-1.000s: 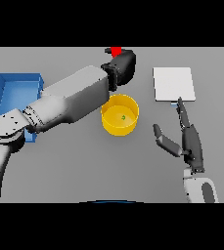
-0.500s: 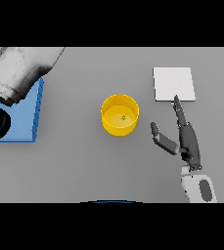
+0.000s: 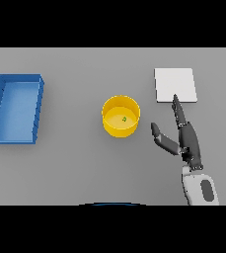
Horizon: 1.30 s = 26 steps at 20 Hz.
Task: Pick up the red beaker and tilt it to pour out 1 green nut into yellow bowl. Pick up the yellow bowl and place it on the metallic measuring scale.
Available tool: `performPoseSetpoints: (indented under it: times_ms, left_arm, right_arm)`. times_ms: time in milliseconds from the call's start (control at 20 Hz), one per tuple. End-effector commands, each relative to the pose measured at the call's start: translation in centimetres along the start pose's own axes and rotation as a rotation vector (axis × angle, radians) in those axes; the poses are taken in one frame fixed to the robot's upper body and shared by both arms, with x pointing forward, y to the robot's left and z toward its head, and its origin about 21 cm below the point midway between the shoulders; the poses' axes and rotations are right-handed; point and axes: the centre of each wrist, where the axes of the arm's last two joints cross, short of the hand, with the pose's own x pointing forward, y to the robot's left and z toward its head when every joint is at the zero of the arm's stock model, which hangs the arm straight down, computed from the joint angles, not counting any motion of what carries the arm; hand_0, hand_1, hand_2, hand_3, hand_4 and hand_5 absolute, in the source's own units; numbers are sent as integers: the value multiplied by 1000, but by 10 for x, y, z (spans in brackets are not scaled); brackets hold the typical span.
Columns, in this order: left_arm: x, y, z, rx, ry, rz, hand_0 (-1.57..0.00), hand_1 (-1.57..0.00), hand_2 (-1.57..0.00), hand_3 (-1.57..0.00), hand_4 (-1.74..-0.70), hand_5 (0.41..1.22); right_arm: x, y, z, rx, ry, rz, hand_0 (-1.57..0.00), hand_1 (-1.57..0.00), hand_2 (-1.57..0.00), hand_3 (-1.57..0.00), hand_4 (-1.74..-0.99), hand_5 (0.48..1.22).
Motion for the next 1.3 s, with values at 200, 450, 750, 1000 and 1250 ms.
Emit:
performPoseSetpoints:
  times_ms: [200,450,750,1000,1250]
  left_arm:
    - [-66,-40,7,21,312,246,-1571,-1571,-1571,-1552,-1741,1221]
    - [-104,-78,18,9,448,424,-1571,-1571,-1571,-1428,-1741,1221]
    - [-134,-131,37,-4,539,560,-1571,-1571,-1571,-1376,-1741,1221]
    - [-142,-167,56,-31,588,601,-1571,-1571,-1571,-1383,-1741,1221]
    - [-143,-174,95,-157,603,596,-1571,-1571,-1571,-1407,-1661,888]
  right_arm:
    - [-2,-4,4,25,-10,-12,1,1,1,1,-1157,666]
    - [-3,-1,1,33,-16,30,1,1,1,1,-1191,702]
    - [-5,-4,0,32,-2,44,1,1,1,1,-1205,704]
    - [-6,-5,-1,26,1,36,1,1,1,1,-1186,687]
    - [-6,-2,-2,33,-4,25,1,1,1,1,-1165,678]
